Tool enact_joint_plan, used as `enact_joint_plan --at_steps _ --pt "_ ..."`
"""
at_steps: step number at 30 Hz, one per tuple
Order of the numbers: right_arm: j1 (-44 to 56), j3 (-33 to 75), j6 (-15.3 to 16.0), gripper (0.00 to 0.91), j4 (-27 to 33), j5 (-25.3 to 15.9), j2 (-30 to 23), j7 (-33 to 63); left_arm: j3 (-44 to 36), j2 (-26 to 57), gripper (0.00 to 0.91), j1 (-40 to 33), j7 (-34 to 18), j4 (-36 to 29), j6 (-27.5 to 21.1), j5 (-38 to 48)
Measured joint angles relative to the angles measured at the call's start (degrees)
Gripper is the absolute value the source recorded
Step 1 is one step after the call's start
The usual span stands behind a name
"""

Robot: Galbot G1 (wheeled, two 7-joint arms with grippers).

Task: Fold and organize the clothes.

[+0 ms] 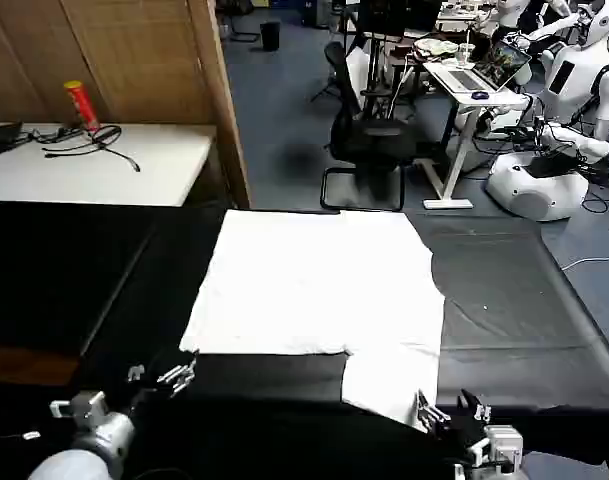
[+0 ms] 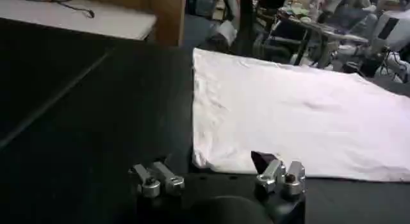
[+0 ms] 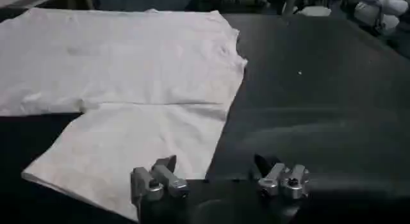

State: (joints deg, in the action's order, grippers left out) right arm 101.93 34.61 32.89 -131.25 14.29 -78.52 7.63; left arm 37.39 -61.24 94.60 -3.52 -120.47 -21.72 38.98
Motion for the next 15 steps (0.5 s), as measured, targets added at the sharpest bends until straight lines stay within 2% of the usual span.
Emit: enact_joint_plan --at_steps 4,11,12,14,15 --pt "-0.6 -0.8 -0.4 0.878 1.0 -1.3 -0.5 -0.1 -0.6 -0.4 0.878 -1.4 0.9 1.2 -2.0 -1.8" --pt "-0.8 -1.0 -0.4 0.878 1.9 -2.0 -1.0 -0.1 -1.0 -0.8 0.878 -4.3 0.2 4.0 -1.4 0.4" --pt "-0.7 -1.1 -0.4 0.790 2.0 -2.0 -1.1 -0.1 -1.0 -0.7 0.839 -4.6 0.1 4.4 -1.4 0.6" --pt "-0.6 -1.3 -0.4 0.712 2.0 -2.1 -1.4 -0.1 -1.1 -0.7 0.497 -5.2 0.1 5.2 -1.5 0.8" --pt "-0.5 -1.5 -0.4 0.653 2.0 -2.1 -1.5 -0.1 -1.2 -0.7 0.400 -5.5 0.1 5.6 -1.5 0.8"
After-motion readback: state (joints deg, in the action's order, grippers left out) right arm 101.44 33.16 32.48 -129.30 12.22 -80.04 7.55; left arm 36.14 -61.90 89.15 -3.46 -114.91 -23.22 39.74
